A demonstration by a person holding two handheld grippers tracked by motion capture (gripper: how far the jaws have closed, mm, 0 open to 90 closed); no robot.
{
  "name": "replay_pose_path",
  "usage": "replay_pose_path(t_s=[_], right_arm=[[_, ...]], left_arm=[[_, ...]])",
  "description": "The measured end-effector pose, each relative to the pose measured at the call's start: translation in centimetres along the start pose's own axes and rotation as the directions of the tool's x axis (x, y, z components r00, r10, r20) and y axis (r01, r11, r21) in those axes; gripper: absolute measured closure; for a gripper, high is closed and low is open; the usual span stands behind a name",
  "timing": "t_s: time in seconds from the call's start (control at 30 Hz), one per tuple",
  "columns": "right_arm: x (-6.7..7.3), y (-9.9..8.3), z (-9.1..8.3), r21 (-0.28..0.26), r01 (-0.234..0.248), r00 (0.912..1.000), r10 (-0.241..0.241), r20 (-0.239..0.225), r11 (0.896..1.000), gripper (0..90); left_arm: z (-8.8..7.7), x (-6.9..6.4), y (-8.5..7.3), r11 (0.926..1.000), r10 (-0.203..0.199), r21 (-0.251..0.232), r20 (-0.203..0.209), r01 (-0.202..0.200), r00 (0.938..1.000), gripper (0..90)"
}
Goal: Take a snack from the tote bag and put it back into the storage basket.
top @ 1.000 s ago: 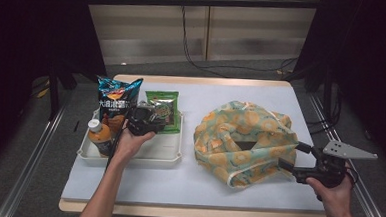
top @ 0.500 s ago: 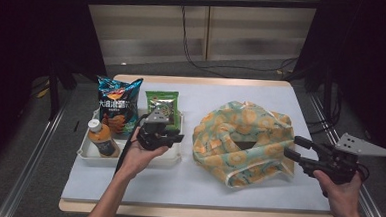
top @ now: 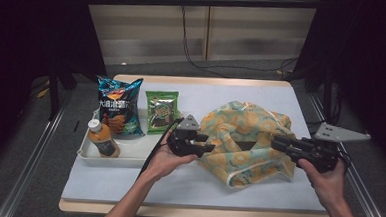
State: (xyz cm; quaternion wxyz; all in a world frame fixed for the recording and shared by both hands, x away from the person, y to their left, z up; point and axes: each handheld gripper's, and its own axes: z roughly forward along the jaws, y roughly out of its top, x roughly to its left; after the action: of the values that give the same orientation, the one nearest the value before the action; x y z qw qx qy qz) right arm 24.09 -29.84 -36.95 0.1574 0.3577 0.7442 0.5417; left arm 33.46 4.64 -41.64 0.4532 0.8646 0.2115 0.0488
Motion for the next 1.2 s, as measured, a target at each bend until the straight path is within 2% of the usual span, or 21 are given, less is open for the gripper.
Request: replay_pose_path(t_s=[0.03,0.1,0.17,0.2,0.27,0.3,0.33,0.37,0.43,0.47,0.6,0.73,0.77,0.87,0.9,0.97,1.0,1.03,1.1,1.13,1.2], right_arm=[[-0.2,-0.1,1.0,0.026,0.002,1.0000,-0.002,0.000,1.000,76.8],[-0.6,-0.3,2.2,0.063,0.002,1.0000,-0.003,0.003,0.998,74.8],[-1.0,-0.8,3.3,0.086,-0.009,0.9999,0.008,0.014,0.996,68.5],[-1.2,-1.1,3.6,0.093,-0.014,0.9997,0.012,0.020,0.996,68.3],[-1.6,-1.8,4.2,0.120,-0.021,0.9995,0.018,0.027,0.992,60.5],[-1.8,-2.1,4.4,0.139,-0.014,0.9989,0.008,0.047,0.990,57.4],[-2.0,-2.4,4.4,0.143,-0.024,0.9981,0.015,0.059,0.989,55.8],[-2.2,-2.8,4.4,0.148,-0.031,0.9980,0.023,0.058,0.988,53.3],[-2.2,-3.3,4.5,0.161,-0.030,0.9974,0.019,0.070,0.987,47.8],[-2.2,-3.6,4.6,0.170,-0.033,0.9971,0.021,0.073,0.985,47.5],[-2.3,-4.3,5.0,0.199,-0.029,0.9967,0.013,0.080,0.980,43.0],[-2.3,-4.4,5.2,0.207,-0.029,0.9961,0.011,0.087,0.978,40.7],[-2.3,-4.5,5.2,0.205,-0.032,0.9959,0.014,0.089,0.978,40.6],[-2.5,-4.8,5.5,0.217,-0.040,0.9952,0.019,0.096,0.975,39.7],[-2.5,-4.9,5.6,0.223,-0.038,0.9953,0.017,0.095,0.974,39.1],[-2.4,-5.1,5.8,0.231,-0.037,0.9957,0.017,0.092,0.972,37.8],[-2.4,-5.1,5.9,0.233,-0.039,0.9956,0.017,0.092,0.972,37.4],[-2.3,-5.1,6.0,0.233,-0.038,0.9955,0.017,0.093,0.972,37.0],[-2.3,-5.1,6.1,0.231,-0.037,0.9955,0.016,0.093,0.972,36.8],[-2.3,-5.2,6.1,0.231,-0.033,0.9955,0.011,0.094,0.972,36.7],[-2.2,-5.2,6.0,0.230,-0.031,0.9955,0.009,0.094,0.973,36.7]], left_arm=[[0.4,0.0,0.0,0.9998,-0.003,-0.020,0.011,0.003,0.9999,51.3],[0.9,-0.2,0.0,0.9999,0.013,0.003,0.002,-0.013,0.9999,46.2],[1.4,-0.3,-0.3,0.9998,0.018,0.012,0.001,-0.018,0.9998,42.7],[1.6,-0.4,-0.4,0.9997,0.013,0.019,0.004,-0.013,0.9999,42.1],[2.1,-0.5,-0.7,0.9989,0.026,0.038,0.009,-0.026,0.9996,42.2],[2.2,-0.6,-0.8,0.9978,0.039,0.053,0.007,-0.039,0.9992,45.1],[2.4,-0.8,-0.9,0.9960,0.057,0.070,-0.021,-0.056,0.9981,49.0],[2.4,-0.9,-0.9,0.9958,0.062,0.069,-0.029,-0.060,0.9976,51.0],[2.2,-0.8,-0.9,0.9948,0.069,0.076,-0.017,-0.067,0.9975,61.2],[2.2,-0.7,-1.0,0.9955,0.067,0.068,-0.004,-0.066,0.9978,69.5],[1.7,-0.7,-1.2,0.9947,0.069,0.074,0.031,-0.071,0.9971,88.5],[0.9,-0.8,-1.5,0.9949,0.048,0.086,0.046,-0.051,0.9978,90.0],[0.6,-0.9,-1.7,0.9958,0.046,0.077,0.055,-0.050,0.9974,90.0],[-0.5,-0.8,-2.3,0.9926,0.053,0.106,0.050,-0.058,0.9973,90.0],[-0.7,-0.9,-2.7,0.9916,0.056,0.115,0.036,-0.060,0.9978,90.0],[-1.0,-0.9,-3.3,0.9859,0.060,0.154,0.038,-0.065,0.9975,90.0],[-0.9,-0.9,-3.7,0.9862,0.058,0.153,0.045,-0.064,0.9973,90.0],[-0.8,-0.8,-3.9,0.9825,0.069,0.171,0.038,-0.074,0.9969,90.0],[-0.6,-0.6,-4.2,0.9809,0.057,0.182,0.061,-0.067,0.9965,90.0],[-0.3,-0.6,-4.5,0.9811,0.048,0.185,0.054,-0.057,0.9974,90.0],[0.2,-0.4,-4.9,0.9701,0.058,0.232,0.067,-0.072,0.9960,90.0]])
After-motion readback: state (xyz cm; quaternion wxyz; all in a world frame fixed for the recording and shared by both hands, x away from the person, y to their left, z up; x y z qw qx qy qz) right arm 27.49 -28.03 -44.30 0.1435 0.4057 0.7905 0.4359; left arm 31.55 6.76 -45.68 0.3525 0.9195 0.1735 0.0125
